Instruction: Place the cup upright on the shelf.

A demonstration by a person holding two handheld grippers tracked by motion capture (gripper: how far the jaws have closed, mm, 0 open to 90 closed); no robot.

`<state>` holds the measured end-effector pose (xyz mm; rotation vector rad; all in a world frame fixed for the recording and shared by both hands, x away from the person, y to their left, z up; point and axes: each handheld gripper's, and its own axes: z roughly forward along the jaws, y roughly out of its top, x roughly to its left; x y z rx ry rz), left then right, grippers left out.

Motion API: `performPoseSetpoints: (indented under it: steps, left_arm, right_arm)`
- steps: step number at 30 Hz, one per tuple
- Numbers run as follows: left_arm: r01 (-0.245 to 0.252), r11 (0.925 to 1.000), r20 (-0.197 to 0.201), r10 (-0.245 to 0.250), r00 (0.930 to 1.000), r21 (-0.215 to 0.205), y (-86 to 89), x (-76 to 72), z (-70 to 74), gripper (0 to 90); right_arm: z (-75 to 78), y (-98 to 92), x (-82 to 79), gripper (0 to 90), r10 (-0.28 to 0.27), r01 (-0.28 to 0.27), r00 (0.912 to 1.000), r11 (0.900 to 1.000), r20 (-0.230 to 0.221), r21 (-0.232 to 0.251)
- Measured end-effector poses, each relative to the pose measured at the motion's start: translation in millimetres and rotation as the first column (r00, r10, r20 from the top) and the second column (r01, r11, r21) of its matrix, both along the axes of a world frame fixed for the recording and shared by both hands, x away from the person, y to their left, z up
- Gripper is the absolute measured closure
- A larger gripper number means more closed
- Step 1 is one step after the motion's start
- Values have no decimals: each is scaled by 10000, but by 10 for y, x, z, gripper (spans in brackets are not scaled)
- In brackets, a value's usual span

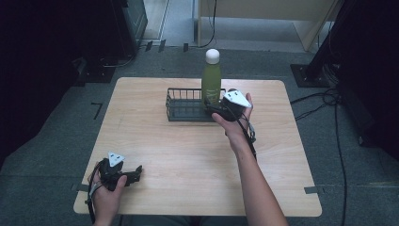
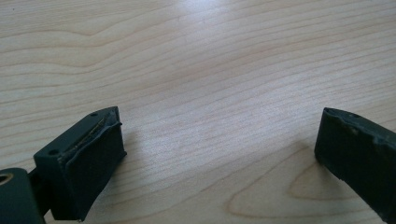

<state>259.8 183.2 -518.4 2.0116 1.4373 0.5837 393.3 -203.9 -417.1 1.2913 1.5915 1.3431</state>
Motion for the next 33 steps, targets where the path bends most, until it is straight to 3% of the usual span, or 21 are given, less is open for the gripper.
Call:
performPoseSetpoints:
  steps: [9, 33]
  left_arm:
    - [0, 10000, 1, 0, 10000, 1, 0, 0, 0, 15]
    - [20, 10000, 6, -20, 10000, 22, 2, 0, 0, 15]
  right_arm:
    - [-37, -171, -220, 25, -47, 49, 9999, 9999, 104, -160]
    - [-292, -786, -772, 27, -937, 936, 9956, 9955, -45, -133]
